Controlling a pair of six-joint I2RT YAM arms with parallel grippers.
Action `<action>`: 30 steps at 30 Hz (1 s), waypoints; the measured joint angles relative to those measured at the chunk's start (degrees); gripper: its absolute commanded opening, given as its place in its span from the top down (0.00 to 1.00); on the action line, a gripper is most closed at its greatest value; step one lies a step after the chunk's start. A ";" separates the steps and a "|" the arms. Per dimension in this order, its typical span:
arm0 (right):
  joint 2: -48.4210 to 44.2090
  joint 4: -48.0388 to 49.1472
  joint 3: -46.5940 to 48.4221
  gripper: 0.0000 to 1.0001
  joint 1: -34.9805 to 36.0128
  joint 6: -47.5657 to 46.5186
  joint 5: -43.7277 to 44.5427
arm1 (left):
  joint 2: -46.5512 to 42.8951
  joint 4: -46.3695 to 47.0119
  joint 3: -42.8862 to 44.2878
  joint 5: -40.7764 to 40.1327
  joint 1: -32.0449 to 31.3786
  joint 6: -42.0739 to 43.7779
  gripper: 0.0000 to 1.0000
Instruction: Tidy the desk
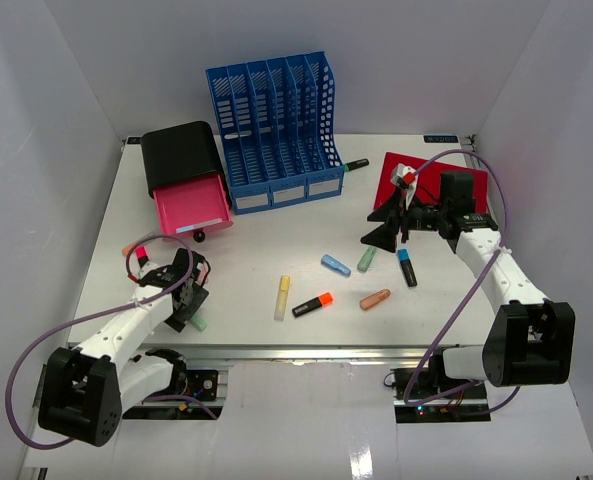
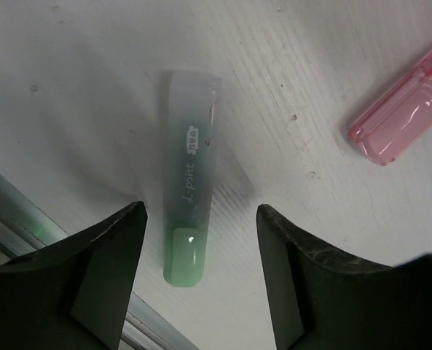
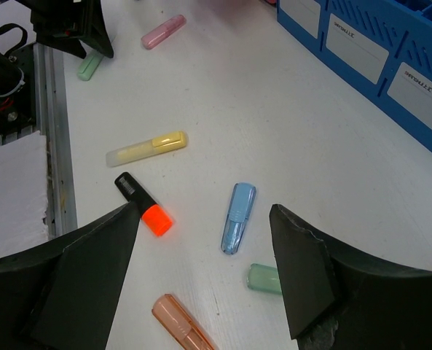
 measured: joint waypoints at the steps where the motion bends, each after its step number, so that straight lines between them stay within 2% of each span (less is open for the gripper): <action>1: 0.00 0.00 0.00 0.21 -0.12 0.01 -0.11 | 0.66 0.94 -0.16 0.59 0.29 0.61 0.38; 6: 0.00 0.00 0.00 0.21 -0.77 0.01 -0.72 | 0.44 2.89 -1.46 2.00 0.32 2.01 0.44; 8: 0.00 0.00 0.00 0.21 -0.80 0.01 -0.96 | -0.66 3.20 -2.11 2.18 0.36 2.19 0.53; 13: 0.00 0.00 -0.02 0.21 -0.93 0.01 -1.20 | -1.84 3.85 -2.87 3.16 0.53 2.11 0.64; 22: 0.00 -0.12 -0.71 0.21 -1.55 0.01 -1.22 | -4.60 3.68 -3.30 7.07 0.60 2.17 0.96; 25: 0.00 -0.15 -0.74 0.20 -1.66 0.01 -1.29 | -7.09 2.71 -3.32 9.96 0.57 2.36 1.00; 30: 0.00 -0.20 -0.74 0.20 -1.81 0.03 -1.39 | -14.79 -0.56 -1.44 15.74 0.55 3.96 1.00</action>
